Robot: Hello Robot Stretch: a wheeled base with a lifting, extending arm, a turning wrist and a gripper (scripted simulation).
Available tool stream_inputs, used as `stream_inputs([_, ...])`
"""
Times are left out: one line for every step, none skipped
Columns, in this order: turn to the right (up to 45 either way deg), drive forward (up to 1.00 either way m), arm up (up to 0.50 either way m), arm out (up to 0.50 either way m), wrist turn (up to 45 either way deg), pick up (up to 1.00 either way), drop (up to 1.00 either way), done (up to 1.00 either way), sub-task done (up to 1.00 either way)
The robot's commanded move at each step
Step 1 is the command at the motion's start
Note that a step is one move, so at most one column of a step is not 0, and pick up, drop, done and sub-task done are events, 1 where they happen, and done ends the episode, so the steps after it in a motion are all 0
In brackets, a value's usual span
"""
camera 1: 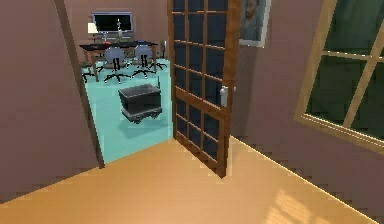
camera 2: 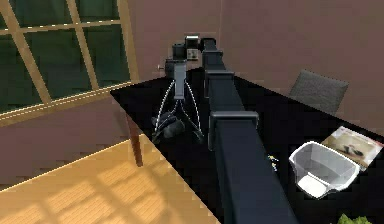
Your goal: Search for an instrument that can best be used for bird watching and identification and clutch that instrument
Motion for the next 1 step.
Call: stream_inputs([0.0,0.00,0.00,0.00,45.0,0.00,0.00,0.00,0.00])
